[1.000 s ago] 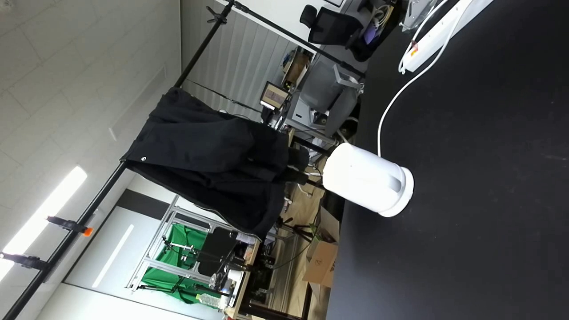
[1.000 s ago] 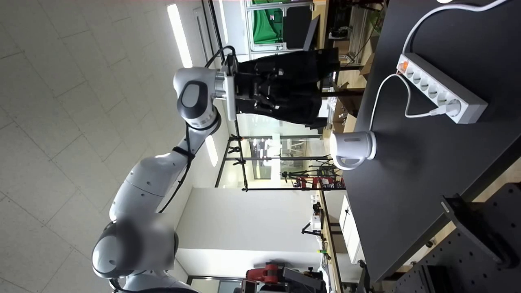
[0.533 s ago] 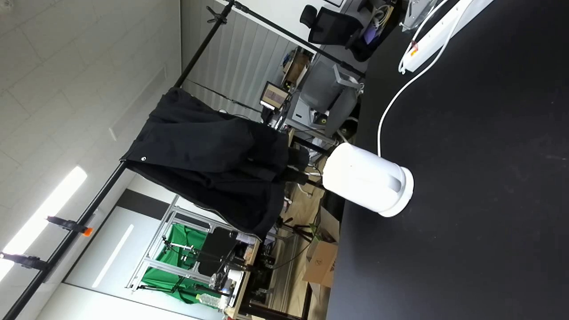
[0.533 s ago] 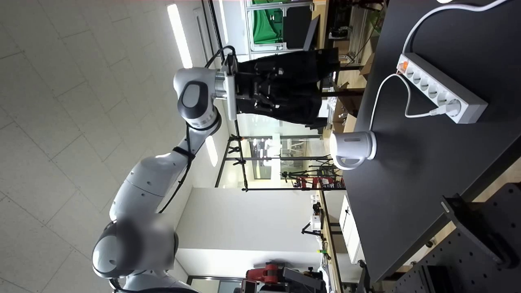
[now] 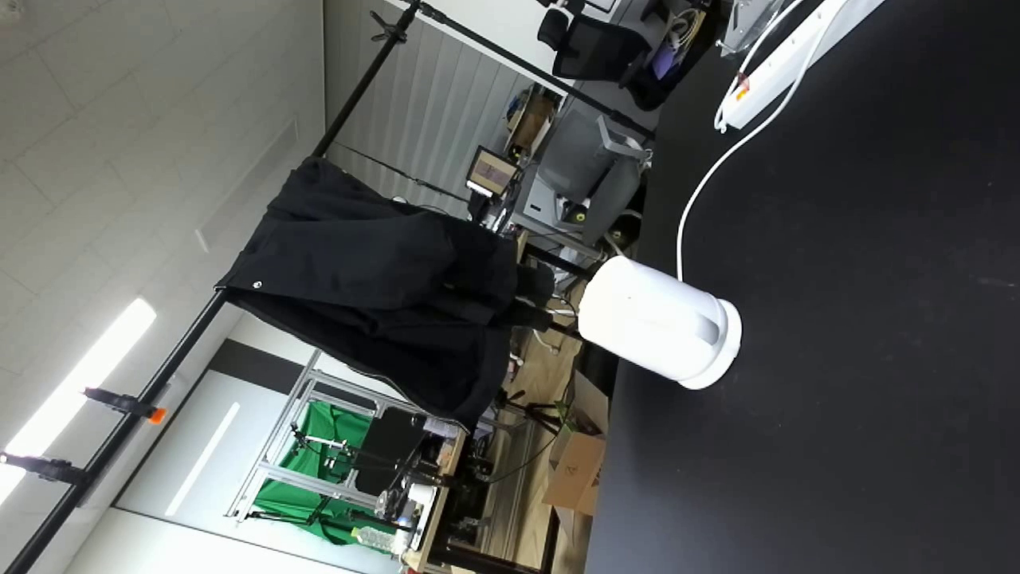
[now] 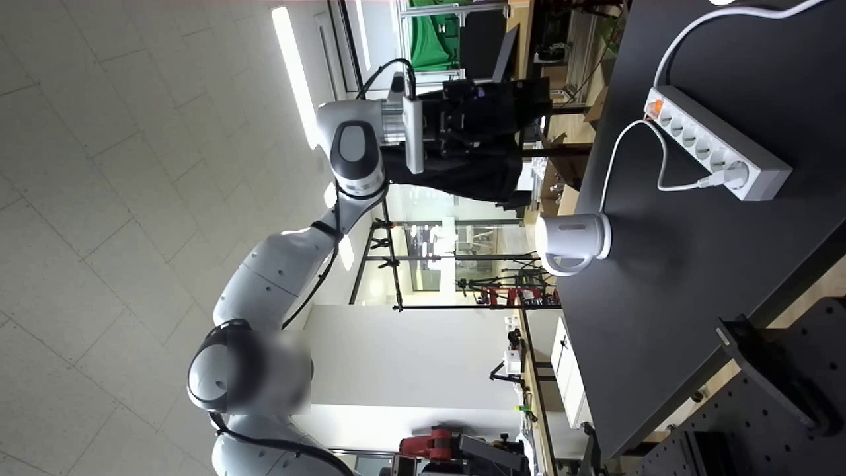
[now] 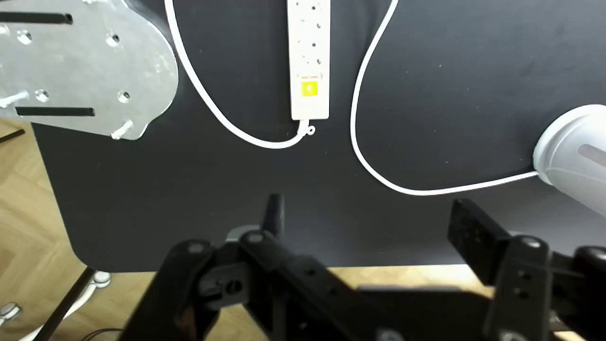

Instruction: Press the power off button on the extension cord.

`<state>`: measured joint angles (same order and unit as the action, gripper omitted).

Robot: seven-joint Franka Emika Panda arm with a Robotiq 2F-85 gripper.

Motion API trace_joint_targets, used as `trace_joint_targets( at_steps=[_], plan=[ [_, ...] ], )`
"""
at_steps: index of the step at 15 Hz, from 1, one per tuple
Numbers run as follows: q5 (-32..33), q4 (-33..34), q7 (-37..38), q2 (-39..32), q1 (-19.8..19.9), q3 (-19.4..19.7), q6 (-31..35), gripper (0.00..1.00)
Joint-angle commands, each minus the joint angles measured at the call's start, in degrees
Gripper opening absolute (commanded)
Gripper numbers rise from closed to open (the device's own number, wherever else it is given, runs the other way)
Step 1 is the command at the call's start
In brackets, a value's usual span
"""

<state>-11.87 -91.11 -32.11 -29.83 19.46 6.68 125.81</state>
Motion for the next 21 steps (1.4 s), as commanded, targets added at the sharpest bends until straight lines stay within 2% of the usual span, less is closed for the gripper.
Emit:
trace_joint_targets(
  at_steps=[1, 7, 9, 13, 14, 21],
  plan=[
    [-0.8, 8.8, 1.5, -8.8, 1.8, -2.3, 2.9, 0.58],
    [3.6, 17.9, 7.4, -20.6, 0.7, -1.6, 6.4, 0.17],
    [5.5, 20.8, 10.1, -23.9, 0.6, -1.0, 4.6, 0.03],
    [8.9, 26.0, 13.9, -28.9, 1.3, 0.2, -2.4, 0.00],
    [8.2, 20.7, 11.1, -26.2, 1.6, -1.6, 2.0, 0.01],
    [8.7, 24.2, 11.9, -28.4, 2.0, -1.0, -0.8, 0.01]
  ],
)
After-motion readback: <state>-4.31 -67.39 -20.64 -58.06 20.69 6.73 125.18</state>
